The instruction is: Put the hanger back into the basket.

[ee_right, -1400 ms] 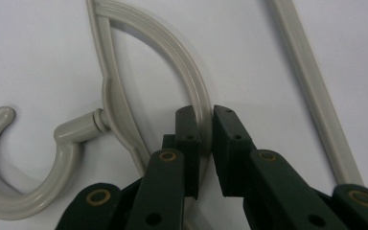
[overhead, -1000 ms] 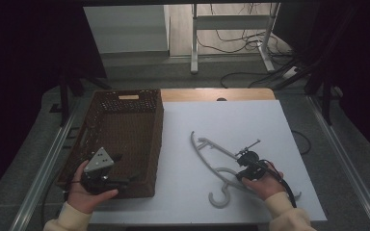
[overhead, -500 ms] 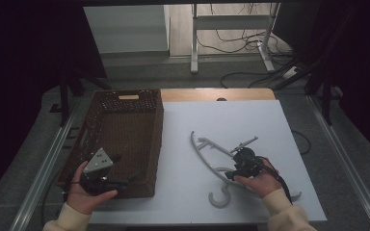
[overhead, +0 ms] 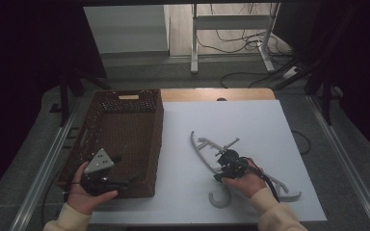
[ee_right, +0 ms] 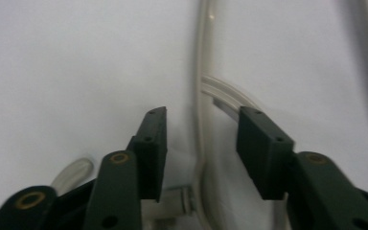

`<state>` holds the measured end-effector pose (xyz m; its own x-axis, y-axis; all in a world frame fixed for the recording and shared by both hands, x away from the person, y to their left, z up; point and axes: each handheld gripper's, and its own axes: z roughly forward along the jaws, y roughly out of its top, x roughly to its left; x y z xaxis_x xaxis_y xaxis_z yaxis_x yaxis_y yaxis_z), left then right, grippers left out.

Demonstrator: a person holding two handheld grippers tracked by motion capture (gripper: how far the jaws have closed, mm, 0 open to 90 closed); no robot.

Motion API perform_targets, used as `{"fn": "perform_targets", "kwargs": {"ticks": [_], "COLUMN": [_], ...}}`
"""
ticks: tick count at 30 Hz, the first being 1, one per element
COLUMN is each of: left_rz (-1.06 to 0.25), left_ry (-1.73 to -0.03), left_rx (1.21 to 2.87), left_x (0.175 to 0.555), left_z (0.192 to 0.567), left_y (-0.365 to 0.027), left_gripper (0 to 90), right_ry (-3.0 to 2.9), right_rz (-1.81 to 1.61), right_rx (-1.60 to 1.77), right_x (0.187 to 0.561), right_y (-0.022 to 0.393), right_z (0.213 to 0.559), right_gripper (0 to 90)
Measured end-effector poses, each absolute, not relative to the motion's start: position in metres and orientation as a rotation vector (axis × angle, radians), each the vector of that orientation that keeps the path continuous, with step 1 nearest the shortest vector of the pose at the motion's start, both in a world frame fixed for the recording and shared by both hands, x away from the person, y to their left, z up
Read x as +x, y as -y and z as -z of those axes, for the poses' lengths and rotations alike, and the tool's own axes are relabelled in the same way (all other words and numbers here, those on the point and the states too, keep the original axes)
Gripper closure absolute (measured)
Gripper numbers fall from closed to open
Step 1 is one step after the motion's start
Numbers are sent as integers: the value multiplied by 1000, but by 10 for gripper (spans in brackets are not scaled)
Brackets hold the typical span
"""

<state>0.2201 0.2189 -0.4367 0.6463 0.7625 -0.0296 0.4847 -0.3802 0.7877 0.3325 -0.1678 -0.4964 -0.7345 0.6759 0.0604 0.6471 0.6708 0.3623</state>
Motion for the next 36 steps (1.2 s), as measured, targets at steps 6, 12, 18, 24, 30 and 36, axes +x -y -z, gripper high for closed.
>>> {"fn": "perform_targets", "kwargs": {"ticks": [6, 12, 18, 24, 30, 36], "left_rz": [-435, -435, -435, -435, -440, -453], "left_ry": [-968, -968, -966, -964, -967, -947], "left_rx": [2055, 2056, 2059, 2061, 2057, 2055], "left_x": [220, 220, 219, 219, 219, 218], "left_z": [437, 437, 438, 438, 437, 433], "left_y": [-219, -219, -218, -217, -217, -214], "left_gripper": [162, 162, 162, 162, 162, 164], "right_ry": [-2800, -2774, -2786, -2804, -2778, -2730], "right_rz": [-482, -410, -376, -378, -463, -661], "right_rx": [1111, 1104, 1101, 1146, 1192, 1251], "right_x": [332, 328, 329, 334, 341, 346], "right_y": [162, 157, 155, 157, 164, 174], "right_z": [498, 497, 496, 495, 484, 459], "right_gripper": [672, 713, 804, 820, 822, 822]}}
